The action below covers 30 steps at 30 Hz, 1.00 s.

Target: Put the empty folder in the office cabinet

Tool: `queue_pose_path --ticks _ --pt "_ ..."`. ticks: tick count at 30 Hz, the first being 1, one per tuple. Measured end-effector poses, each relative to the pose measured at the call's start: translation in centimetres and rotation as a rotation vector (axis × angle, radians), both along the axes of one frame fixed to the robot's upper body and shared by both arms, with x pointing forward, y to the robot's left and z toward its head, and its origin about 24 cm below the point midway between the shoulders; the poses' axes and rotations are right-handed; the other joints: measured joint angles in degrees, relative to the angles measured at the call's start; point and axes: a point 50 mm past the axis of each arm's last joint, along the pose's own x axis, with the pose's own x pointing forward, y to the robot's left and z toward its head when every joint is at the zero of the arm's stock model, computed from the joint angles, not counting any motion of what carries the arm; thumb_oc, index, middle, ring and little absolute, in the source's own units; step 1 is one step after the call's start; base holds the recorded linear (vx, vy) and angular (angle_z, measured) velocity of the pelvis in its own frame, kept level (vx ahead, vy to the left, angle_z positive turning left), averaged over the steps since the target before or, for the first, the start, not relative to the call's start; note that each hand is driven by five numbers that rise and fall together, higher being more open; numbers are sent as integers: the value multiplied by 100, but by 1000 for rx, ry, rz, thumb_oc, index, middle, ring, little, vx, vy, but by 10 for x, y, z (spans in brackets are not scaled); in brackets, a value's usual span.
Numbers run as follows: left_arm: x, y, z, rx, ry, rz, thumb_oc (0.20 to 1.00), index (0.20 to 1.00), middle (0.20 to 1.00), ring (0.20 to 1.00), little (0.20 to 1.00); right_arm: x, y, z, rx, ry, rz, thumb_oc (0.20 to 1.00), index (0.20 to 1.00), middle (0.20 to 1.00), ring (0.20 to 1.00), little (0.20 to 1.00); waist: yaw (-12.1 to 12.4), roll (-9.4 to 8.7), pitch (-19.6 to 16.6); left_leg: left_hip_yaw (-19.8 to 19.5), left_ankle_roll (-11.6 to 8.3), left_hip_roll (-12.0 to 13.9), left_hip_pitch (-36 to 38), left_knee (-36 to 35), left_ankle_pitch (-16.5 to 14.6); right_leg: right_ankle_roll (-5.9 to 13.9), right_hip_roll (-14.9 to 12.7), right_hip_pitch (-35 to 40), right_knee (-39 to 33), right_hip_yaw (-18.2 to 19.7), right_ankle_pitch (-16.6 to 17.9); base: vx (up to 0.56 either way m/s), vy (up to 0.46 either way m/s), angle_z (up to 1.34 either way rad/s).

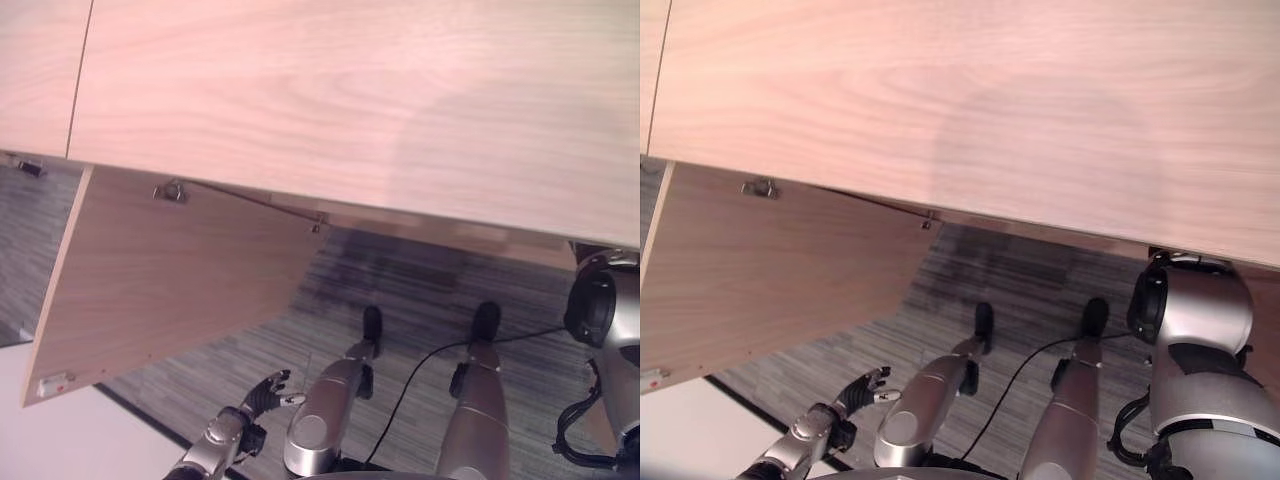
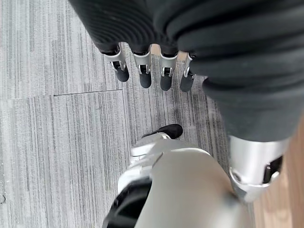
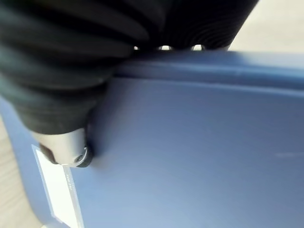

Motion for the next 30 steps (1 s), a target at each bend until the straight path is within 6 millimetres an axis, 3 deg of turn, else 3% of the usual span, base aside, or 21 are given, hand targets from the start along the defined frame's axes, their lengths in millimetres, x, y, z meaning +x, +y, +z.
queue_pose_path --ticks 7,11,13,16,17,18,19,20,22,24,30 --pt "13 4 6 34 -48 47 1000 1000 1000 1000 1000 5 9 21 12 17 1 200 200 200 200 200 -12 -202 147 -129 -25 64 -1142 1576 -632 -67 -7 -977 1165 137 -516 -4 -79 6" --pt "35 3 19 32 -122 71 1000 1000 1000 1000 1000 10 18 45 -23 -5 20 200 200 200 200 200 -17 -312 226 -157 -25 188 -1765 2296 -870 -105 98 -1444 1501 160 -581 40 -80 -8" --pt "44 2 24 29 -151 82 1000 1000 1000 1000 1000 11 21 54 -38 -9 27 200 200 200 200 200 -4 -366 263 -182 -62 257 -2004 2521 -994 -51 120 -1624 1685 137 -863 3 -46 -5" --pt "56 1 32 19 -189 98 1000 1000 1000 1000 1000 13 27 63 -74 -9 36 200 200 200 200 200 -88 -465 331 -329 -60 290 -2428 2995 -1116 -17 178 -1930 1981 116 -938 37 -53 3" --pt "57 5 34 18 -199 121 1000 1000 1000 1000 1000 16 33 68 -81 -9 45 200 200 200 200 200 -83 -547 373 -276 -112 404 -2617 3253 -1178 -196 198 -2242 2959 146 -1311 -12 -35 16" --pt "57 21 37 61 -207 139 1000 1000 1000 1000 1000 19 43 74 -76 -34 53 200 200 200 200 200 -231 -794 373 -416 -211 315 -2970 3801 -1378 -522 281 -2281 3701 215 -2005 1 -33 -9" --pt "58 25 37 81 -201 160 1000 1000 1000 1000 1000 23 59 93 -89 -86 93 200 200 200 200 200 -231 -850 397 -558 -246 395 -3310 4100 -1437 -464 475 -2549 3740 231 -2175 2 -28 -7" --pt "62 31 34 112 -181 185 1000 1000 1000 1000 1000 26 69 104 -113 -133 127 200 200 200 200 200 -312 -895 444 -565 -240 416 -3497 4284 -1442 -497 494 -2744 3877 254 -2157 6 -26 -31" --pt "71 28 39 115 -201 197 1000 1000 1000 1000 1000 26 72 111 -160 -160 137 200 200 200 200 200 -332 -925 471 -569 -220 427 -3677 4408 -1454 -507 527 -2906 3956 280 -2100 1 -24 -14" --pt "80 29 45 116 -224 215 1000 1000 1000 1000 1000 26 73 110 -175 -153 143 200 200 200 200 200 -338 -945 480 -576 -220 480 -3775 4498 -1454 -495 575 -2938 3883 280 -1996 2 -18 -16" --pt "80 31 44 115 -217 255 1000 1000 1000 1000 1000 29 76 107 -177 -135 156 200 200 200 200 200 -448 -957 475 -568 -123 498 -3848 4681 -1515 -475 580 -2926 3897 288 -1970 1 -5 -2"
